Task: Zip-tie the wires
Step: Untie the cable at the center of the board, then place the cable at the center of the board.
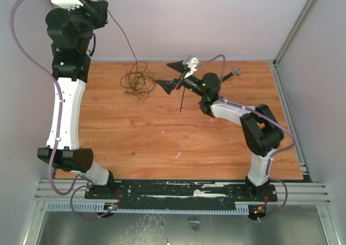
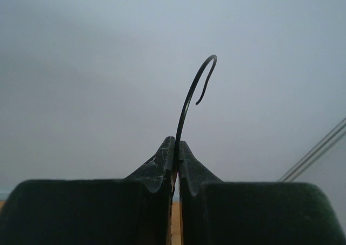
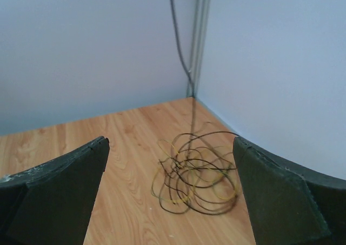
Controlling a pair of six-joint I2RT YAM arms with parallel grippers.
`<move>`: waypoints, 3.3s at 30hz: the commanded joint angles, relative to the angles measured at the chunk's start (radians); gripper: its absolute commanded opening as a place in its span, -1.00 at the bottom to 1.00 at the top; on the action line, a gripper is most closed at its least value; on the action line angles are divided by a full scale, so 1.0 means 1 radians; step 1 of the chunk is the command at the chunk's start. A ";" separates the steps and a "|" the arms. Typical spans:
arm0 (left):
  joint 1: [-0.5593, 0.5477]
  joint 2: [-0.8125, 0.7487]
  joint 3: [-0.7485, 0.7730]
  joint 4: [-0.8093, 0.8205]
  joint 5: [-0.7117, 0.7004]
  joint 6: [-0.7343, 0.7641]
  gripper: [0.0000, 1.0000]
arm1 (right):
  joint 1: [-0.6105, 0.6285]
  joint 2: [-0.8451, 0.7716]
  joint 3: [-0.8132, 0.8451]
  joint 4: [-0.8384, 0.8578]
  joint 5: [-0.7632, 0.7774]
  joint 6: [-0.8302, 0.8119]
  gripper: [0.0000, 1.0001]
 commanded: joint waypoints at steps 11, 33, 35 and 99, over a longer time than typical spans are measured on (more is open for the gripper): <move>0.001 0.014 0.028 0.042 0.059 -0.064 -0.82 | 0.100 0.502 0.508 -0.049 0.141 -0.072 0.98; 0.004 -0.010 0.001 0.054 0.056 -0.064 -0.79 | 0.136 0.751 0.768 -0.165 0.112 0.078 0.09; 0.008 -0.020 -0.003 0.054 0.055 -0.062 -0.79 | 0.137 0.770 0.800 -0.195 0.106 0.089 -0.09; -0.090 -0.828 -1.293 0.568 -0.291 -0.460 -1.00 | 0.057 -0.556 0.031 -1.589 1.263 -0.449 -1.00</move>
